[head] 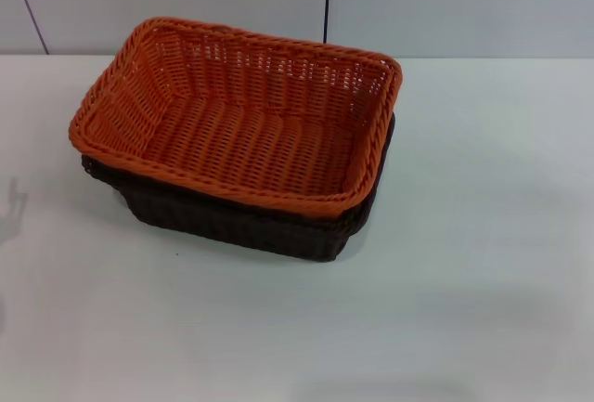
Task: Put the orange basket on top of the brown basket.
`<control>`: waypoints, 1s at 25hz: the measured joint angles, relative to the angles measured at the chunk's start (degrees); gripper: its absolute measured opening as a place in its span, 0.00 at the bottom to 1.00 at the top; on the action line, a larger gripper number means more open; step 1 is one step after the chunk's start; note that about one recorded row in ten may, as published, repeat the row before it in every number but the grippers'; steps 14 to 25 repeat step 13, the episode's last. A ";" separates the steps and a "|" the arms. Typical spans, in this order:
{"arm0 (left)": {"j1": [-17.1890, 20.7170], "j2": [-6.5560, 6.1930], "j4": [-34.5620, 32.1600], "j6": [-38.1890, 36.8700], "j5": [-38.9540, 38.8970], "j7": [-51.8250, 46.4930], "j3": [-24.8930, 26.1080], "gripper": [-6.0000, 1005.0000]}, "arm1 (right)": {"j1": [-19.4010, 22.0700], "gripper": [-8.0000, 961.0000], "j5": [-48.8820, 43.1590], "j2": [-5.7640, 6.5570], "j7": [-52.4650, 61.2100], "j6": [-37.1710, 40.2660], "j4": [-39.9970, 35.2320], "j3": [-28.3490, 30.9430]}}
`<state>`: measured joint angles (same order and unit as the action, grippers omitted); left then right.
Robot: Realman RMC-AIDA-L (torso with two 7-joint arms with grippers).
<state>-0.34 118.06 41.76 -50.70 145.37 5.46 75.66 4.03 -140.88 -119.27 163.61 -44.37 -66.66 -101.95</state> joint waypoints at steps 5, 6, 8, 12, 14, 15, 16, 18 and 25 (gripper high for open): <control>-1.32 0.08 -3.70 -3.32 -0.02 -1.96 1.18 0.79 | -1.66 0.69 16.64 0.11 6.36 -21.50 16.75 -6.93; -1.32 0.08 -3.70 -3.32 -0.02 -1.96 1.18 0.79 | -2.03 0.69 18.70 0.14 7.09 -22.92 18.90 -7.76; -3.38 0.10 -8.13 -6.67 0.27 -7.06 1.64 0.79 | -2.43 0.69 20.79 0.13 7.55 -24.30 21.39 -8.62; -5.98 0.14 -13.54 -10.86 0.38 -9.56 1.53 0.79 | -2.55 0.69 22.12 -0.04 7.05 -25.12 23.22 -9.58; -6.49 0.24 -14.80 -12.32 0.31 -9.64 1.47 0.79 | -2.63 0.69 22.55 -0.04 6.91 -25.19 23.40 -9.69; -6.49 0.24 -14.80 -12.32 0.31 -9.64 1.47 0.79 | -2.63 0.69 22.55 -0.04 6.91 -25.19 23.40 -9.69; -6.49 0.24 -14.80 -12.32 0.31 -9.64 1.47 0.79 | -2.63 0.69 22.55 -0.04 6.91 -25.19 23.40 -9.69; -6.49 0.24 -14.80 -12.32 0.31 -9.64 1.47 0.79 | -2.63 0.69 22.55 -0.04 6.91 -25.19 23.40 -9.69; -6.49 0.24 -14.80 -12.32 0.31 -9.64 1.47 0.79 | -2.63 0.69 22.55 -0.04 6.91 -25.19 23.40 -9.69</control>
